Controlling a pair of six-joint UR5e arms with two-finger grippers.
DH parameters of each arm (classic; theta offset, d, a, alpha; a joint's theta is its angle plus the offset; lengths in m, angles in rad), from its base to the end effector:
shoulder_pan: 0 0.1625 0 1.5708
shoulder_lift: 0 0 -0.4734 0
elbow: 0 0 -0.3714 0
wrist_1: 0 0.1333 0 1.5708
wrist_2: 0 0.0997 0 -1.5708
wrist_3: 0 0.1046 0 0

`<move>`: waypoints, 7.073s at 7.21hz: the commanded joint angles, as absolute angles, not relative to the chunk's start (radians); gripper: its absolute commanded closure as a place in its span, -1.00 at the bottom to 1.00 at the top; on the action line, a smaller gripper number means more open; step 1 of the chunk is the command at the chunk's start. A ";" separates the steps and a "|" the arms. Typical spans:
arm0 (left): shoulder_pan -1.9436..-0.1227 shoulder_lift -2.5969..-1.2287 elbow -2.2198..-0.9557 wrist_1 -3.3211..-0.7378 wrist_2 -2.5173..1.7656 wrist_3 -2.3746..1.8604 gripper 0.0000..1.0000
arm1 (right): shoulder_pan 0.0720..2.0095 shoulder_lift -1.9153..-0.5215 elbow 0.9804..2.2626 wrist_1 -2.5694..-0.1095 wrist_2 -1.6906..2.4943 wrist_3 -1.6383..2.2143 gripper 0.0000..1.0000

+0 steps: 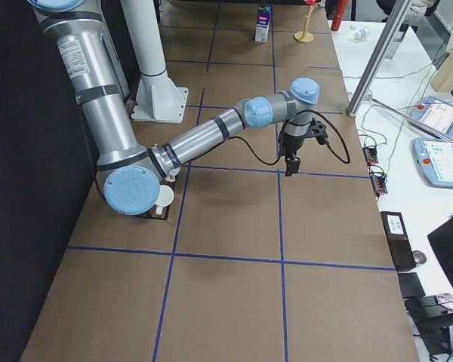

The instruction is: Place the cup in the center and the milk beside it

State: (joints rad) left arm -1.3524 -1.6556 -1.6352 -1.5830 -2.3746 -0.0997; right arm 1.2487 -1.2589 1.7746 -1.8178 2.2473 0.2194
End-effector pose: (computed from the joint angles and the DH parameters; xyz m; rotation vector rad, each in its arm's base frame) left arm 0.0555 -0.5177 0.6346 0.0237 0.8171 0.1769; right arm -0.1212 -0.5775 0.4821 0.0692 -0.7178 -0.1891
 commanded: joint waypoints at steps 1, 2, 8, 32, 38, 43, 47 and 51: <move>-1.330 -1.655 -1.626 -1.591 -2.375 -0.098 -1.00 | 1.249 -1.270 1.776 -1.818 2.247 0.219 -1.00; -1.325 -1.655 -1.625 -1.600 -2.373 -0.098 -0.81 | 1.249 -1.270 1.776 -1.818 2.247 0.219 -1.00; -1.325 -1.670 -1.652 -1.591 -2.373 -0.103 0.40 | 1.249 -1.269 1.778 -1.818 2.247 0.221 -1.00; -0.727 -2.530 -1.471 -1.396 -2.116 -1.011 -1.00 | 1.252 -1.269 1.775 -1.819 2.249 0.232 -1.00; -0.946 -2.150 -1.937 -1.241 -2.132 -0.612 -1.00 | 1.281 -1.288 1.773 -1.818 2.281 0.183 -1.00; -1.363 -1.780 -1.853 -1.253 -2.281 -0.004 -1.00 | 1.446 -1.437 1.763 -1.818 2.292 -0.089 -1.00; -1.474 -1.503 -1.836 -1.448 -2.283 0.025 -1.00 | 1.532 -1.561 1.764 -1.818 2.318 -0.132 -1.00; -1.525 -1.393 -1.796 -1.598 -2.354 0.018 -1.00 | 1.532 -1.565 1.763 -1.818 2.318 -0.126 -1.00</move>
